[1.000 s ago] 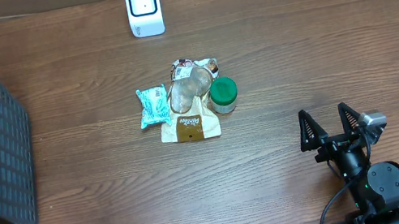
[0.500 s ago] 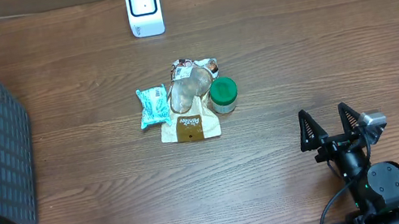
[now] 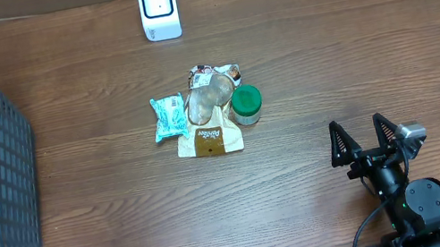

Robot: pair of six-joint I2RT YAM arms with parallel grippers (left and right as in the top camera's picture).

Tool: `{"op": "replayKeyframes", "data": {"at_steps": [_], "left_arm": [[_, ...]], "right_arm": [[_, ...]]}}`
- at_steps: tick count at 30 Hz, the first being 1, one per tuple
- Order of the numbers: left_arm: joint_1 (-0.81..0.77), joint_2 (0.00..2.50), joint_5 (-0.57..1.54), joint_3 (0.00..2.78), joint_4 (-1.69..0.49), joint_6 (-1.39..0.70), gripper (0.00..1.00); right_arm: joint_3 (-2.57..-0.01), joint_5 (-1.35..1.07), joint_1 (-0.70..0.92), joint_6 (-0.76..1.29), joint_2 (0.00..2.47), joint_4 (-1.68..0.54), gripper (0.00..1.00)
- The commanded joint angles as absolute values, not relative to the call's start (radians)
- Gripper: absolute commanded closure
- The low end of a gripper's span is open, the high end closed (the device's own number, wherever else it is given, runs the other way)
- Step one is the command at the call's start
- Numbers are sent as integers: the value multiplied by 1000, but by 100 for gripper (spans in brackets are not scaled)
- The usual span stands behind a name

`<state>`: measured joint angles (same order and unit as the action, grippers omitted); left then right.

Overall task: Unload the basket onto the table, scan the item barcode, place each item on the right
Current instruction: 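Reach into the basket and grasp the orange tissue pack, then set the orange tissue pack on the table left of the wipes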

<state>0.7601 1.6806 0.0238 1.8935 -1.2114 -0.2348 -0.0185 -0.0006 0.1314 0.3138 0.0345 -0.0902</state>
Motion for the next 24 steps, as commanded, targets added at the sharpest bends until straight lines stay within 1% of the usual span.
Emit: {"op": "replayKeyframes", "data": {"at_steps": [1,6,9,14,18,24], "left_arm": [[661,1514,185,1924,-1211,-237,96],[381,1402,149,1904,-1228,-123,96],[193,1408,95,1864,-1257,-73,96],[-31,1469,-81,1736,-1260,-83,96],[-138,1556,-220,1607,-1232,-149,96],[-178,1705,-240,1440,-1118,-232,96]], "right_arm": [[-8,-6,128,309,25,-83,0],[-8,-6,128,309,25,-83,0],[-8,-6,128,310,25,-83,0],[-8,-6,128,310,25,-83,0],[-8,-6,128,309,25,-83,0],[-8,-6,128,309,25,-83,0]]}}
